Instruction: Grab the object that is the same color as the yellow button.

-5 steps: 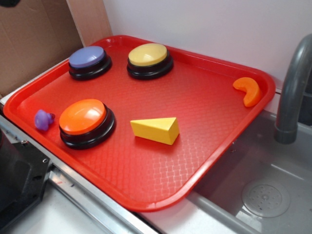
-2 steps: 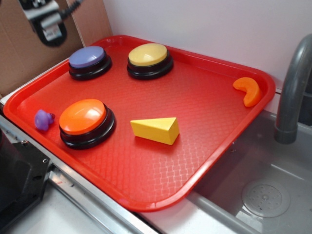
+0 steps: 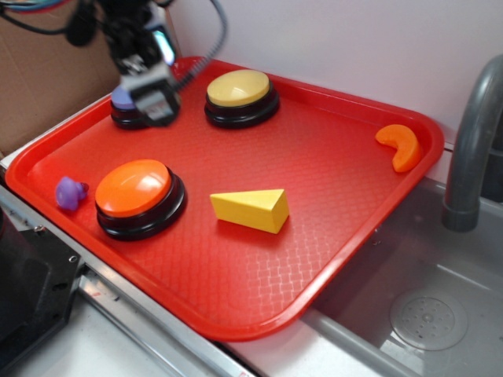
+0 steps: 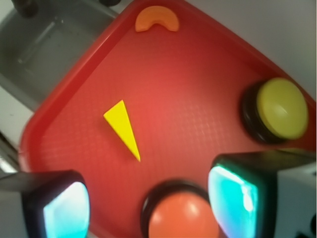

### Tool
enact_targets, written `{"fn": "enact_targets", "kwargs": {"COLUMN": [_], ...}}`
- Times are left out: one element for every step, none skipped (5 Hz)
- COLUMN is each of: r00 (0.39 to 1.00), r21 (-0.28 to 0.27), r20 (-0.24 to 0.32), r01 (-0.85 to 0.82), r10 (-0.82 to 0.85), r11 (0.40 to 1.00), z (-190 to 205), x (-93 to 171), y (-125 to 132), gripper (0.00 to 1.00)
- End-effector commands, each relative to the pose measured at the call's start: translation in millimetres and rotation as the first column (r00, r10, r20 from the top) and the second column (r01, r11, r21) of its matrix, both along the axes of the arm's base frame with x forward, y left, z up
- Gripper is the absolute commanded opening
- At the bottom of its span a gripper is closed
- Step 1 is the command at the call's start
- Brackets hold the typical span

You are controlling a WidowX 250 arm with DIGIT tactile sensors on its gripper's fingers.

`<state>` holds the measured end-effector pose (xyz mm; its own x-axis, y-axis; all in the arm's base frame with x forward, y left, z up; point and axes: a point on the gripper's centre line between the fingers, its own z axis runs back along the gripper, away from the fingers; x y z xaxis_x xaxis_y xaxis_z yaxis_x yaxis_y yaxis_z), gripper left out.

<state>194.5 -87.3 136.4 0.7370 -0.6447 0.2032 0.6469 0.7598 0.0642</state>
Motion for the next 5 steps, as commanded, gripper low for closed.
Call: {"fn": "enact_targets", "kwargs": {"r00": [0.971,0.971,0.967,0.972,0.977], "r21": [-0.038,-0.085,-0.095,-0.079,-0.078], "r20": [0.091,0.063,0.028,0.0,-0.007], "r01": [0.226,0.236,0.253,0.235,0.211], "r10": [-0.222,-0.231,-0.252,-0.236,-0.212], "r11": [0.973,0.968,0.963,0.969,0.974], "z": [-38.3,-59.6,-77.5,-92.7,-100.3], "x": [14.0,14.5,13.5,13.3,14.6], "y": [-35.3,-37.2,-37.1,-33.2,-33.8], "gripper": [1.0,1.0,1.0,1.0,1.0]}}
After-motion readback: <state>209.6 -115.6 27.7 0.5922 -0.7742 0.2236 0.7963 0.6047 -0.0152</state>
